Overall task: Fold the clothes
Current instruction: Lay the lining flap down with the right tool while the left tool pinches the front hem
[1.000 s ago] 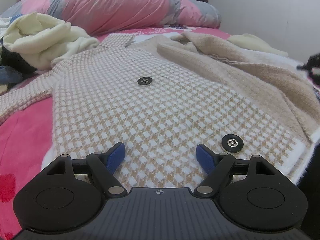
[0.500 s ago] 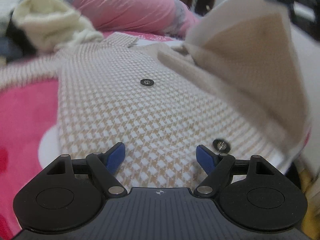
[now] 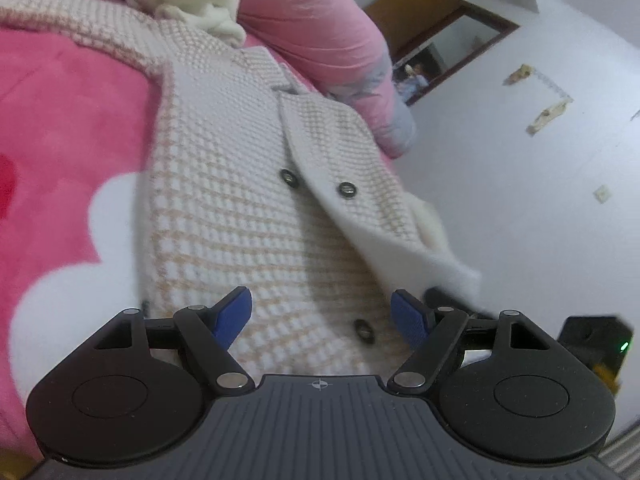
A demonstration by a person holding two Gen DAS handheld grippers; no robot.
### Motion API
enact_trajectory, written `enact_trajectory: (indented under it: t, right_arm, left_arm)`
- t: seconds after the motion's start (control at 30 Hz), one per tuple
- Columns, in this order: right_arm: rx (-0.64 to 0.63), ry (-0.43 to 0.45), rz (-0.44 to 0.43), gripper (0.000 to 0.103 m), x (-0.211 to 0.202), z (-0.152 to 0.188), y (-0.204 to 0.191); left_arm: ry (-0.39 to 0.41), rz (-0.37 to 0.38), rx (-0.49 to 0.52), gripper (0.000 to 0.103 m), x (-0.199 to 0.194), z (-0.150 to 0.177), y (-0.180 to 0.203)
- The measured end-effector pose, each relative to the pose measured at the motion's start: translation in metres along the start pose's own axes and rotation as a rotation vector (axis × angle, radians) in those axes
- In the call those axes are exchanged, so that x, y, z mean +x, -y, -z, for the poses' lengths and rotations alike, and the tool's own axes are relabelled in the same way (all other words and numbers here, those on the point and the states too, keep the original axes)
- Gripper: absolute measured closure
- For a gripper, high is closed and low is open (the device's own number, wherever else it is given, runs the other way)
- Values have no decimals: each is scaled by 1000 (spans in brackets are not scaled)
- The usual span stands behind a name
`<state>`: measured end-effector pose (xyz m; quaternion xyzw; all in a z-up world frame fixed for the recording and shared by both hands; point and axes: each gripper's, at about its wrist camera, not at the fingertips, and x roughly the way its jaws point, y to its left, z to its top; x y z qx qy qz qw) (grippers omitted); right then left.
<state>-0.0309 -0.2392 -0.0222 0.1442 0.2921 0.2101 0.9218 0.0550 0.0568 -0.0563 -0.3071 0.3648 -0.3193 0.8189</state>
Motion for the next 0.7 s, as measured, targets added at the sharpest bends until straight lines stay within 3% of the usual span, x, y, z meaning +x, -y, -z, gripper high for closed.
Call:
enact_trajectory:
  t: [0.13, 0.2, 0.27, 0.33, 0.53, 0.7]
  right_arm:
    - [-243, -110, 145, 96, 21, 24, -25]
    - [-303, -141, 196, 93, 27, 40, -34]
    - [-308, -114, 191, 85, 18, 47, -38]
    - [-278, -106, 151, 70, 7, 52, -38]
    - [-57, -46, 122, 70, -37, 61, -8]
    - [221, 82, 165, 69, -86, 61, 40]
  left_arm:
    - [-23, -6, 8, 25, 12, -1, 2]
    - [-45, -16, 5, 25, 20, 0, 2]
    - [-56, -13, 29, 25, 23, 1, 6]
    - [-71, 4, 43, 25, 27, 1, 10]
    - [-119, 7, 63, 27, 45, 2, 20]
    - [-112, -56, 102, 41, 55, 7, 32]
